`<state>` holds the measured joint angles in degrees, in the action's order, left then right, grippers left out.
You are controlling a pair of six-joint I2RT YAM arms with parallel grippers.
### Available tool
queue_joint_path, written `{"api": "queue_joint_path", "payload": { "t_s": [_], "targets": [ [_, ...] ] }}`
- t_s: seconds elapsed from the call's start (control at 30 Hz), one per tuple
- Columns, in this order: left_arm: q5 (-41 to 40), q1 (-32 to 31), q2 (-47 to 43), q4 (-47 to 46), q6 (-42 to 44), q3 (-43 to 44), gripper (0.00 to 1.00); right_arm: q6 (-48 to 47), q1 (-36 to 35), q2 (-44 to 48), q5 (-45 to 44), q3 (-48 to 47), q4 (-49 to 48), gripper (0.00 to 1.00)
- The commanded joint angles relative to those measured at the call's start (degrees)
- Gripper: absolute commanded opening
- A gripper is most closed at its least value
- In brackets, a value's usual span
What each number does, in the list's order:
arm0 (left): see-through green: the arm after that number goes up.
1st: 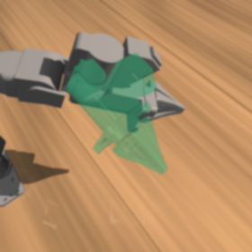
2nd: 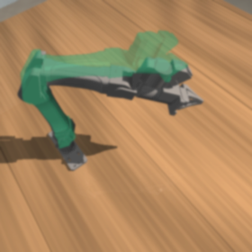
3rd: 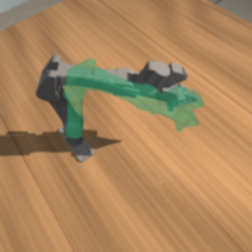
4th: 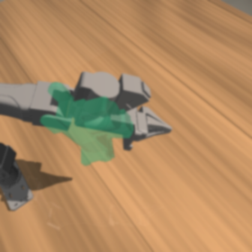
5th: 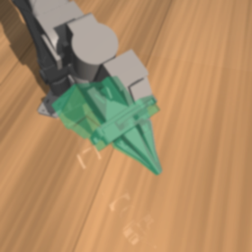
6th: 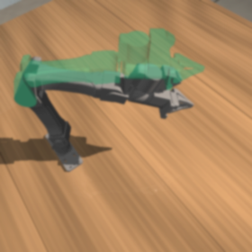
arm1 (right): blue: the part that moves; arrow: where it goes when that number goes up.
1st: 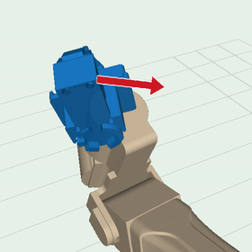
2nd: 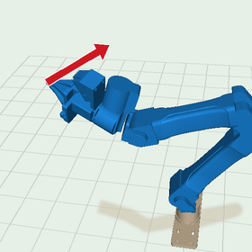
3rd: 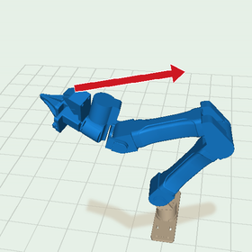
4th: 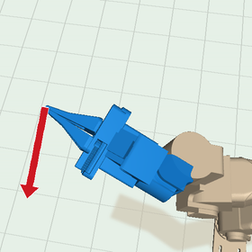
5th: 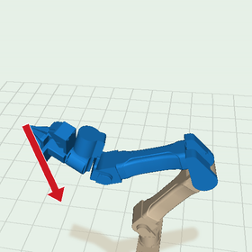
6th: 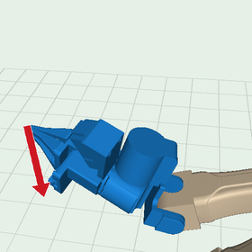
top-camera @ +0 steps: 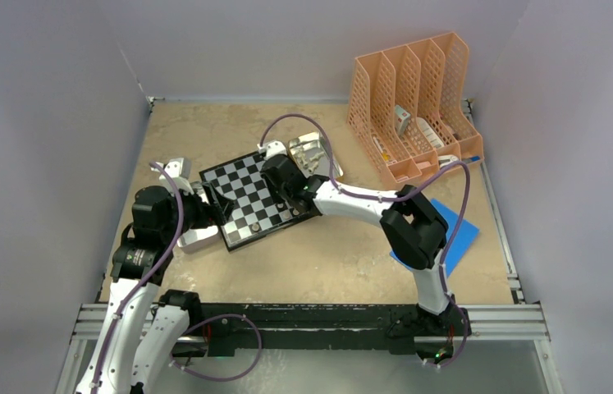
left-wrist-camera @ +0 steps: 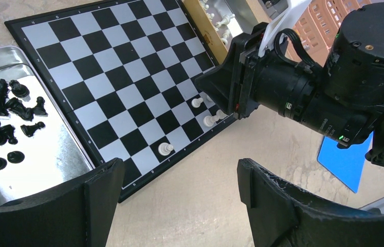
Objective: Set up the chess pieces on the board
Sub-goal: Place the chess piece on the chessboard, then pick up the chess piece from the storage box.
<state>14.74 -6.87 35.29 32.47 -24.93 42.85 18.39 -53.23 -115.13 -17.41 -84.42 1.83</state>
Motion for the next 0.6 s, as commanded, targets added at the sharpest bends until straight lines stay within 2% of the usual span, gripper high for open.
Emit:
{"api": "queue_joint_path", "payload": {
  "t_s": [0.0,0.3,0.57],
  "targets": [
    [-0.2,-0.2,-0.4,-1.2,-0.5,0.5,0.81,0.4,1.2,2.5,-4.7,-3.4,0.4,0.24],
    [0.2,-0.2,-0.3,-1.3,-0.4,0.5,0.81,-0.3,10.1,4.2,-3.8,-3.5,-6.1,0.26],
    [0.5,-0.2,-0.9,-1.3,-0.3,0.5,0.81,-4.8,15.3,-0.6,-1.7,-6.9,-12.5,0.26]
  ]
}}
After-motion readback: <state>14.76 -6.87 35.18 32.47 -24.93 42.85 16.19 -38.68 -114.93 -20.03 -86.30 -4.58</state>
